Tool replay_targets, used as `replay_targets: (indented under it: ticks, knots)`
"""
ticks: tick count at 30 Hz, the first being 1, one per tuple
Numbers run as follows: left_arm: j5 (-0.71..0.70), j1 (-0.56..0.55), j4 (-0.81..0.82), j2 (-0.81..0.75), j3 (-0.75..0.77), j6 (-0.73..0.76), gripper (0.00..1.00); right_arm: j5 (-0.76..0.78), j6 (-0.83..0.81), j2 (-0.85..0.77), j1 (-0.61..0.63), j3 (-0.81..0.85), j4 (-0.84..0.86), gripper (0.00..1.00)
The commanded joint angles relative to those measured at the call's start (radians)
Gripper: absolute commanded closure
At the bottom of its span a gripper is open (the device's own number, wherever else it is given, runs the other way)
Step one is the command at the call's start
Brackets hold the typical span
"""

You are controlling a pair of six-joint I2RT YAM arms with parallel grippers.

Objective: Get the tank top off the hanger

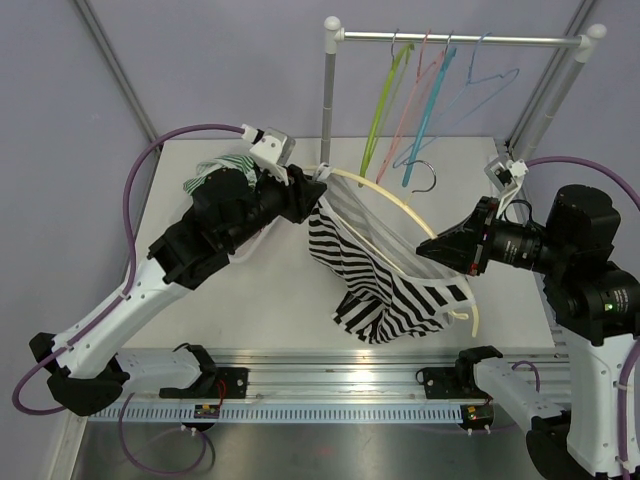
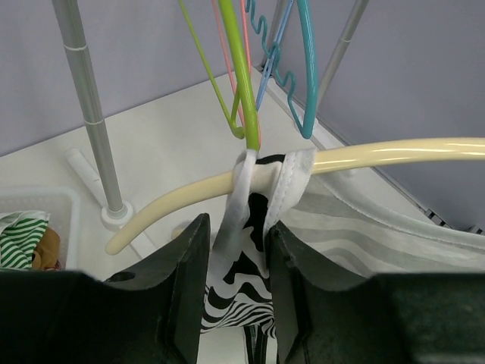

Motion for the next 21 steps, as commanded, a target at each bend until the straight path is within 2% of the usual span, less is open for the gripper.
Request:
replay_targets:
  ticks: [1, 6, 7, 8, 10, 13, 15, 16, 18, 20, 21]
  knots:
    - [0.042, 0.001, 0.072, -0.004, 0.013, 0.011, 0.66, 0.012, 0.029, -0.003, -0.001, -0.001, 0.083, 1.0]
    - [0.036, -0.023, 0.069, -0.008, 0.029, 0.017, 0.74, 0.128, 0.019, 0.019, -0.001, -0.002, 0.053, 1.0]
    - [0.033, -0.028, 0.069, -0.008, 0.03, 0.02, 0.78, 0.138, 0.017, 0.023, 0.001, -0.002, 0.05, 1.0]
    - [0.031, -0.038, 0.067, -0.007, 0.033, 0.023, 0.89, 0.139, 0.016, 0.029, -0.001, -0.005, 0.048, 1.0]
    - [0.007, -0.049, 0.064, -0.004, 0.039, 0.037, 0.97, 0.127, 0.016, 0.039, -0.001, -0.011, 0.051, 1.0]
    - [-0.035, -0.055, 0.058, 0.013, 0.044, 0.043, 0.98, 0.102, 0.016, 0.025, -0.001, -0.025, 0.071, 1.0]
    - [-0.027, -0.055, 0.052, 0.028, 0.049, 0.049, 0.79, 0.099, 0.023, 0.016, 0.001, -0.033, 0.086, 1.0]
    - [-0.009, -0.055, 0.05, 0.035, 0.053, 0.048, 0.62, 0.098, 0.025, 0.017, 0.001, -0.03, 0.087, 1.0]
    - [0.002, -0.06, 0.058, 0.045, 0.052, 0.043, 0.46, 0.096, 0.026, 0.019, -0.001, -0.025, 0.082, 1.0]
    - [-0.023, -0.074, 0.06, 0.067, 0.065, 0.042, 0.44, 0.093, 0.026, 0.02, -0.001, -0.021, 0.079, 1.0]
    - [-0.039, -0.078, 0.046, 0.076, 0.075, 0.042, 0.48, 0.092, 0.028, 0.019, -0.001, -0.019, 0.079, 1.0]
